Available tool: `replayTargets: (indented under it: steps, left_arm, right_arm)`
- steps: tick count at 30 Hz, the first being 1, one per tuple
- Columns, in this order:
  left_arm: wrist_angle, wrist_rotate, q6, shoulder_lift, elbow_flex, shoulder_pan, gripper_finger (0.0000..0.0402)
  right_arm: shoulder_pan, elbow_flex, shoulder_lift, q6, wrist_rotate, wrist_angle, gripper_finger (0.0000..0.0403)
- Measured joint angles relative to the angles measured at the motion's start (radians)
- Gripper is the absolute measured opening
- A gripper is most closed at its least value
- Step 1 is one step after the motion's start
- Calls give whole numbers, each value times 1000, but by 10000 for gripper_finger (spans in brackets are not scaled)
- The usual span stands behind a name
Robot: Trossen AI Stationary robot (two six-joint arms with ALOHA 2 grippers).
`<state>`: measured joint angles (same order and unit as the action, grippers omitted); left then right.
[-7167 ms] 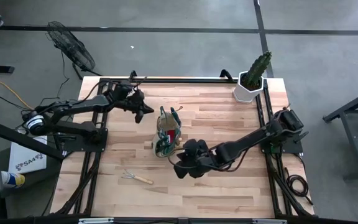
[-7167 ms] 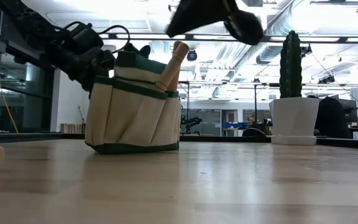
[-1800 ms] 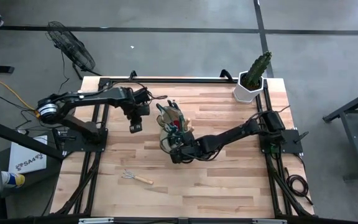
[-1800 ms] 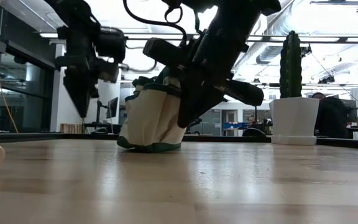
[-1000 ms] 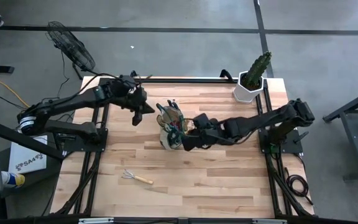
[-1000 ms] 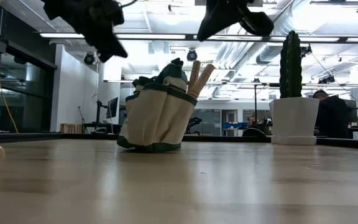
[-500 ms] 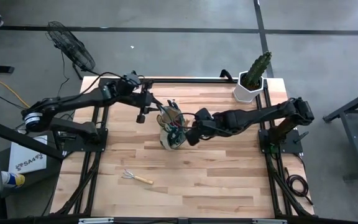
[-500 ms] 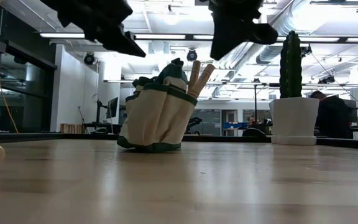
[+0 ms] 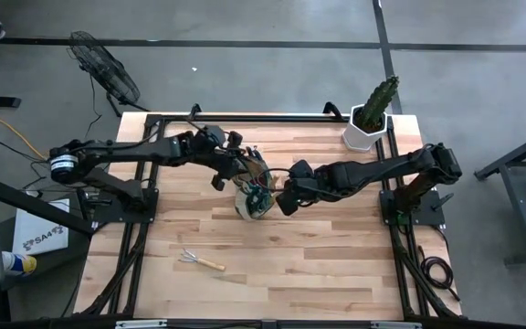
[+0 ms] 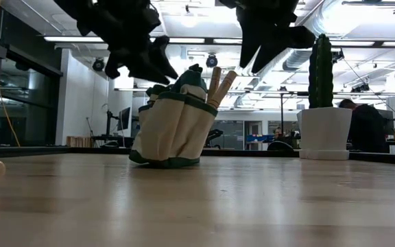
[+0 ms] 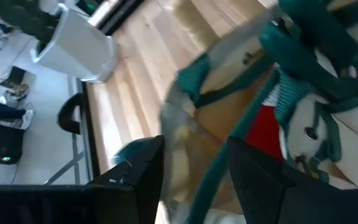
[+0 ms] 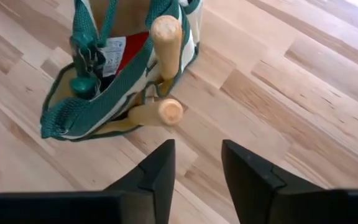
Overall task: Pick & Place Garden tools in Gardening bag
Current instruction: Adjust the gardening bag on the table
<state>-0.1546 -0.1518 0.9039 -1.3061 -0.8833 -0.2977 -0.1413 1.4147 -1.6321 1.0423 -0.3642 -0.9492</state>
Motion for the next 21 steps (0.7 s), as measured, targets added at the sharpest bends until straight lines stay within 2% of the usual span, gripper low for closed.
replayTargets:
  steps: [14, 21]
  left_arm:
    - [-19, 78, 238, -92, -1, 18, 168]
    - [-21, 84, 253, -102, -1, 18, 165]
  right_arm:
    - [0, 0, 0, 4, 1, -47, 127]
    - [0, 0, 0, 0, -3, -50, 127]
